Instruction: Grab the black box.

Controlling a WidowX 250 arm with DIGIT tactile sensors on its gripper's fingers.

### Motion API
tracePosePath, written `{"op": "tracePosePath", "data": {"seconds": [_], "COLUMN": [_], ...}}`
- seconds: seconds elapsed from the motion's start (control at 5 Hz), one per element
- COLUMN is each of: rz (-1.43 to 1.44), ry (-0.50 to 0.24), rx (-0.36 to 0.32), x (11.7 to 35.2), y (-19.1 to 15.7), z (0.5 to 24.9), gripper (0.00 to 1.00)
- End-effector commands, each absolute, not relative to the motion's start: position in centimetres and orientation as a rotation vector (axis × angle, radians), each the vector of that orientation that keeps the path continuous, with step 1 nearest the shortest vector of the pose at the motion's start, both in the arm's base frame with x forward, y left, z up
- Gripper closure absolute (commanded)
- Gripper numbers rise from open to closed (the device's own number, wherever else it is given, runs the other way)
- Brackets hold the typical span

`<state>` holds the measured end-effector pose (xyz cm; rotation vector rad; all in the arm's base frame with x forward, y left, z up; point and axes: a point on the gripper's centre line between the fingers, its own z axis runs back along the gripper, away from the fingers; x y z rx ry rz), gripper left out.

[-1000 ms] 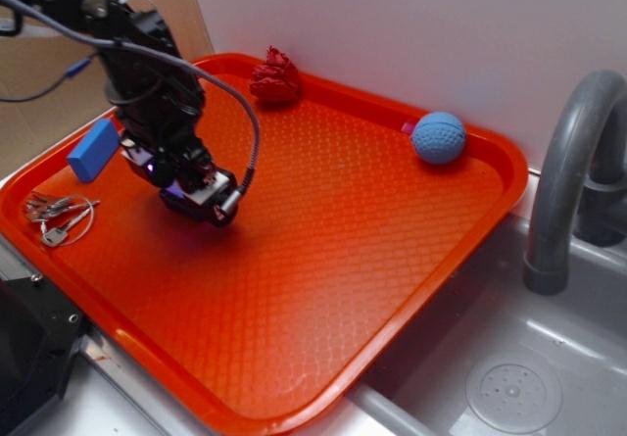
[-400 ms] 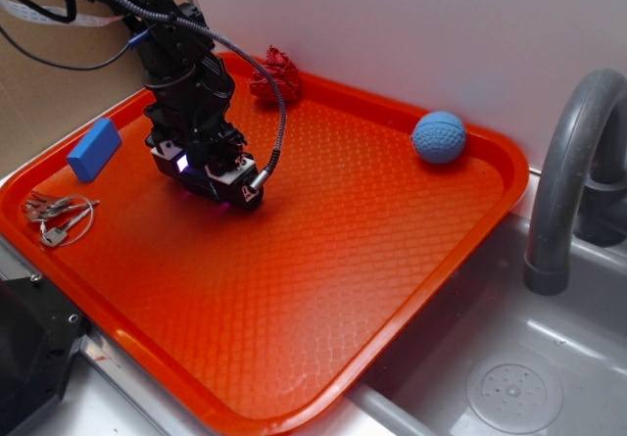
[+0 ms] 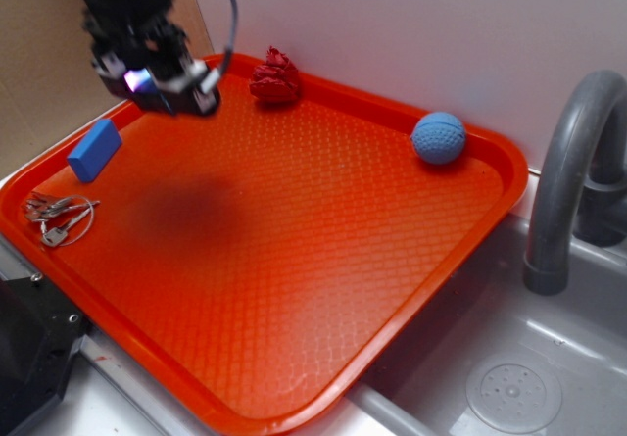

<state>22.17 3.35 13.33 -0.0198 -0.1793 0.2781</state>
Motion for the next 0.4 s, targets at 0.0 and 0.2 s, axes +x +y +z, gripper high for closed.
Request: {"op": "tracePosePath", "data": {"seconds": [0.0,0.2], "rz": [0.262,0.268], "ry": [-0.197,-0.175], "rx": [-0.040,0.015], "x": [22.4,22.8], "y": [2.6,2.5], "z": [24.6,29.6], "gripper": [1.00,1.00]}}
